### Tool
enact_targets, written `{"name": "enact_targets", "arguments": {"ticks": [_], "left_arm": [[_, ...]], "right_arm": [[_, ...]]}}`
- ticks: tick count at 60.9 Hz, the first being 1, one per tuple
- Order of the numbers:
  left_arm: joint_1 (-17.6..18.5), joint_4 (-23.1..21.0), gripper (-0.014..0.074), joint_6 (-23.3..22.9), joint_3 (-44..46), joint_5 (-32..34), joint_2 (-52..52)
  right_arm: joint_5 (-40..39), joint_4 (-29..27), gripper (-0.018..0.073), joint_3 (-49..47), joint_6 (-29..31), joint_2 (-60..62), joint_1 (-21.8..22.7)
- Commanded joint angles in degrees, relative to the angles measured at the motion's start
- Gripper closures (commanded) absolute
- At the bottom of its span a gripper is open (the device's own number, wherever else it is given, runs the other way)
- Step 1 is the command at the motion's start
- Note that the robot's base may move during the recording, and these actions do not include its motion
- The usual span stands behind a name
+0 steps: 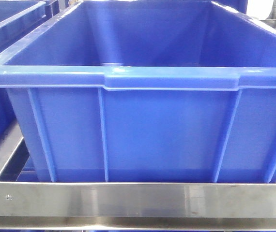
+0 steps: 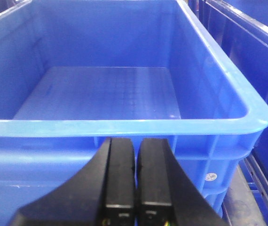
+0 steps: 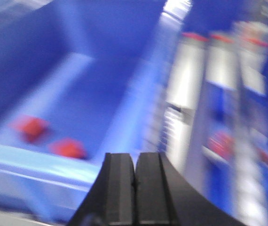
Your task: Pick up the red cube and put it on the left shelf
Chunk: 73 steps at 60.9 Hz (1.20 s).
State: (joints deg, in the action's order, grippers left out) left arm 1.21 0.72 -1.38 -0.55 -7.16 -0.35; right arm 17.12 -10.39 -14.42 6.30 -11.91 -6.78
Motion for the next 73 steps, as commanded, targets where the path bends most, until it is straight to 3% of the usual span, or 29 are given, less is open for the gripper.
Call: {"name": "enact_targets", "arguments": {"ticks": [1,16,25,73], "left_arm": [[0.07,-0.28,0.0495,-0.05,-1.32,4.94,-0.95],[0.07,-0.28,0.0495,-0.05,-1.32,4.94,-0.95],[0.07,-0.28,0.0495,-0.05,-1.32,4.94,-0.95],[0.07,-0.28,0.0495,-0.05,-1.32,4.94,-0.95]], "right_arm": [[-6.36,-0.22,0.0503,1.63,-0.16,1.78,4.96],[-11.27,-0.22,0.0503,10.83,-0.16,10.64,11.45],[-16.12,-0.22,0.0503,15.37,-0.29,13.91,11.54],[-16.52,1.93,0.0503,15.2,-2.34,13.78,11.54]]}}
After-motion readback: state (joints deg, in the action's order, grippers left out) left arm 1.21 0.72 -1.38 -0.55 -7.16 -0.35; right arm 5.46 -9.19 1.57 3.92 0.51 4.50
